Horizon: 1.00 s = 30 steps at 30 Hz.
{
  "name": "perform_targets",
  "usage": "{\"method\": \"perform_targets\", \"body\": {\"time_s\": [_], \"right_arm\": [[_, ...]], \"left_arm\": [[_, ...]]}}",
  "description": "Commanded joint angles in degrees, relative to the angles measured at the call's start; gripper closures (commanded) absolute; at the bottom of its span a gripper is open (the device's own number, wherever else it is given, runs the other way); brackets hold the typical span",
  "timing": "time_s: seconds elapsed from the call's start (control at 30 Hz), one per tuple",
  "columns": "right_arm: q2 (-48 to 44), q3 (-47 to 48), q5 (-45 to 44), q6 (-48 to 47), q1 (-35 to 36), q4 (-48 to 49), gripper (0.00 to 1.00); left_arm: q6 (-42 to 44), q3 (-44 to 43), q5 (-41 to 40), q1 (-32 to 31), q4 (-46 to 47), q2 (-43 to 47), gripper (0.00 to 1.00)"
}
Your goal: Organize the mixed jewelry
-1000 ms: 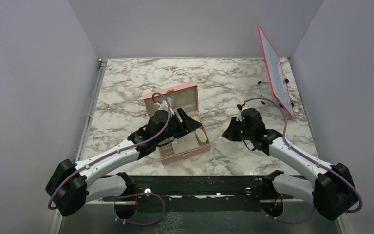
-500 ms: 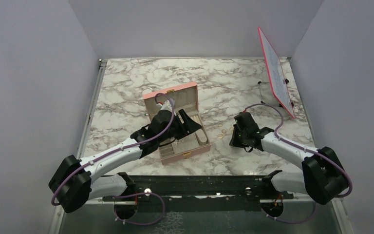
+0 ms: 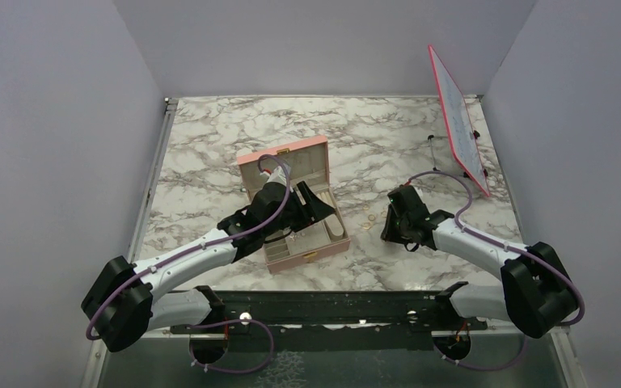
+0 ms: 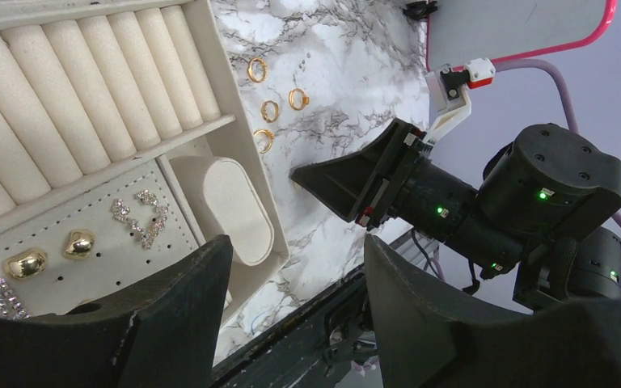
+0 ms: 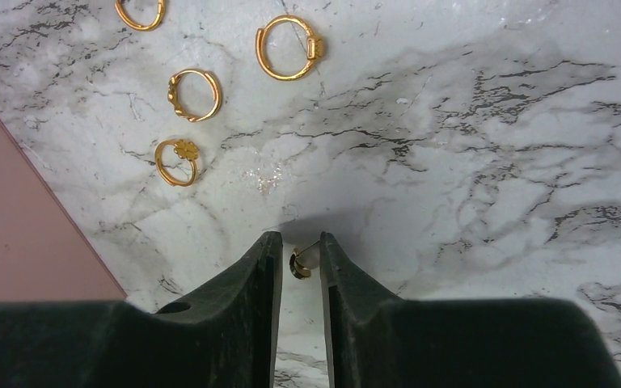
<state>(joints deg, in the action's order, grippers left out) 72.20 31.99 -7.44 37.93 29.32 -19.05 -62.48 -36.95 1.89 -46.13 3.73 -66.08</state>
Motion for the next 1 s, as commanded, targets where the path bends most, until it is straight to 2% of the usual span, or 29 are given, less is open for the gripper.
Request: {"method": "perform_targets", "body": {"time_s": [0.0,0.6,0.97], "right_arm": [[-0.1,1.4,-3.3,1.2,0.1,-1.1,0.72],[-0.3,0.8,1.2,0.1,0.1,1.3,0.83],[1.1,2.1,1.7,-0.7,0.1,-2.4,0.82]], "left_arm": [[1.0,-0.9,-0.9,0.2,-0.2,-0.3,0.38],[1.0,-0.6,-0.8,0.2,-0.1,-0.8,0.38],[1.0,-0.4,-0.6,0.2,0.0,-1.0,0.38]]}}
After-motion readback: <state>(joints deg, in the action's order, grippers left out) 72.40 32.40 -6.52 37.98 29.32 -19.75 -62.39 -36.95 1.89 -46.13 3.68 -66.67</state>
